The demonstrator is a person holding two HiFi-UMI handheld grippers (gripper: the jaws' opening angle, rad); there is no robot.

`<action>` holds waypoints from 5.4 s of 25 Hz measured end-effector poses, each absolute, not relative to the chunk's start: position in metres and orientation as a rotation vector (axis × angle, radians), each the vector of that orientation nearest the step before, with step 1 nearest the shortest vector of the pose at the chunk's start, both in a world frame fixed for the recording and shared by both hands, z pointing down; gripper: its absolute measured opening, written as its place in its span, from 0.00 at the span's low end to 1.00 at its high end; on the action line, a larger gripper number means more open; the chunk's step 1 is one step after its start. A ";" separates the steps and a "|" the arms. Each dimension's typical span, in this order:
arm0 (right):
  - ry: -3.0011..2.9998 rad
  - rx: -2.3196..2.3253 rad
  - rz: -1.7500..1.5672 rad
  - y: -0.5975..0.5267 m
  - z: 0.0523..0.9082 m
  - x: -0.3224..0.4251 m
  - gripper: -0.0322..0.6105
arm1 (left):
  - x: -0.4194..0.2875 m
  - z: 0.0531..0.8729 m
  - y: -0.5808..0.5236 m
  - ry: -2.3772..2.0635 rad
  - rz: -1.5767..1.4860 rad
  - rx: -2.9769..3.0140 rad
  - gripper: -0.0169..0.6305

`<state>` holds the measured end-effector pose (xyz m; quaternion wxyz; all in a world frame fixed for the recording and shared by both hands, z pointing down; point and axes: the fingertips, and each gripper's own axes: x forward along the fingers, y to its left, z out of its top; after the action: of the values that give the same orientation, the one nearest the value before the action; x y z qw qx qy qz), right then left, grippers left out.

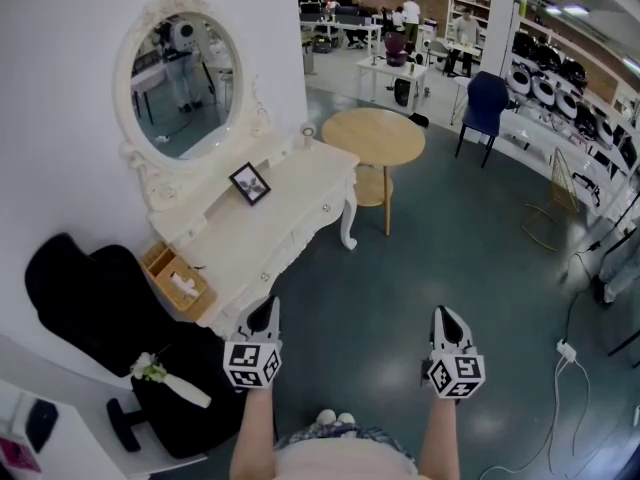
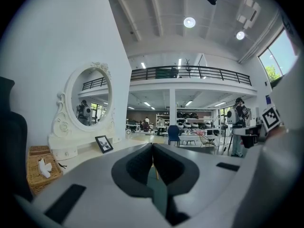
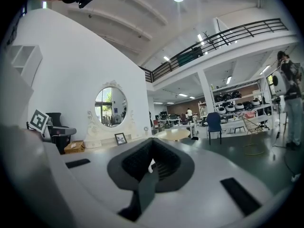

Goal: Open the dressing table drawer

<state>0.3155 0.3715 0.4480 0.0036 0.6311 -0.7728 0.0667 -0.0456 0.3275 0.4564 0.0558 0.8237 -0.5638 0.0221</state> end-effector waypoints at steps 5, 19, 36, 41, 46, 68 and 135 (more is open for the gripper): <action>-2.490 1.932 0.222 0.371 0.446 0.307 0.15 | -0.050 0.460 0.329 -1.710 0.056 2.485 0.07; -2.527 1.914 0.277 0.357 0.447 0.283 0.62 | -0.062 0.464 0.315 -1.678 0.056 2.497 0.07; -2.539 1.895 0.288 0.309 0.458 0.268 0.62 | -0.070 0.463 0.268 -1.661 0.050 2.514 0.07; -2.552 1.878 0.295 0.278 0.463 0.266 0.62 | -0.068 0.467 0.242 -1.666 0.060 2.508 0.07; -2.566 1.853 0.320 0.236 0.475 0.265 0.62 | -0.069 0.476 0.210 -1.681 0.066 2.489 0.07; -2.863 1.294 0.263 -0.200 0.470 0.175 0.61 | -0.111 0.491 -0.139 -1.986 0.085 2.217 0.07; -2.472 0.763 0.359 -0.494 0.678 -0.129 0.22 | -0.167 0.631 -0.407 -2.034 0.113 1.787 0.07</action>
<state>-0.1292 -0.4941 0.6775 0.2619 0.2819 -0.9134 0.1326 -0.1672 -0.4068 0.6306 0.2143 0.6441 -0.7332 0.0407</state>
